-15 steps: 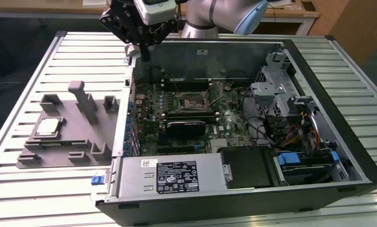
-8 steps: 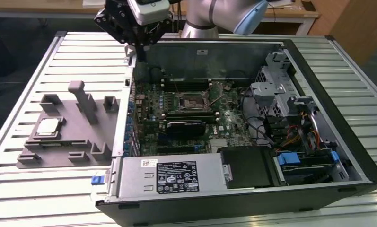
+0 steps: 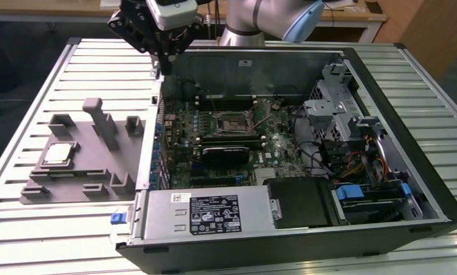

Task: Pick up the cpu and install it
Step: 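Reach for the cpu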

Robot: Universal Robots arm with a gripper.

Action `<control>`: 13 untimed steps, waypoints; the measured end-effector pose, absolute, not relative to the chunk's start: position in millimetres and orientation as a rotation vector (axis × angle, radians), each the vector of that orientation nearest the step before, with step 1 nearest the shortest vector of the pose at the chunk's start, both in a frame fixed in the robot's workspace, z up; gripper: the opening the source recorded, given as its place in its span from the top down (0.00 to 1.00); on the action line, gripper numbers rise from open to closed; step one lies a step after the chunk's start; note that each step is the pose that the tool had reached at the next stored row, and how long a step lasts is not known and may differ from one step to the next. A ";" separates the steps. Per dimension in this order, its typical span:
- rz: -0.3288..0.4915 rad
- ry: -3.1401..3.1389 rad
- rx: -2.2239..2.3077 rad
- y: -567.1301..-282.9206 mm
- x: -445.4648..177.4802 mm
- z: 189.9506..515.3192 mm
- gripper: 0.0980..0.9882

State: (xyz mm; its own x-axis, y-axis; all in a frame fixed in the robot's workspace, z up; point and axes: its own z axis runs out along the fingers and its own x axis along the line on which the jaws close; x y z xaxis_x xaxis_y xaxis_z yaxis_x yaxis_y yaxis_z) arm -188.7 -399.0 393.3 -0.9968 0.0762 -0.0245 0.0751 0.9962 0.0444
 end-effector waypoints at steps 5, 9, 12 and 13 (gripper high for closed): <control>0.068 3.112 0.118 -399.0 -194.7 393.3 0.99; 0.068 3.112 0.118 -399.0 -200.5 393.3 0.99; 0.067 3.113 0.118 -399.0 -204.8 393.4 0.99; 0.068 3.113 0.118 -399.0 -206.3 393.3 0.99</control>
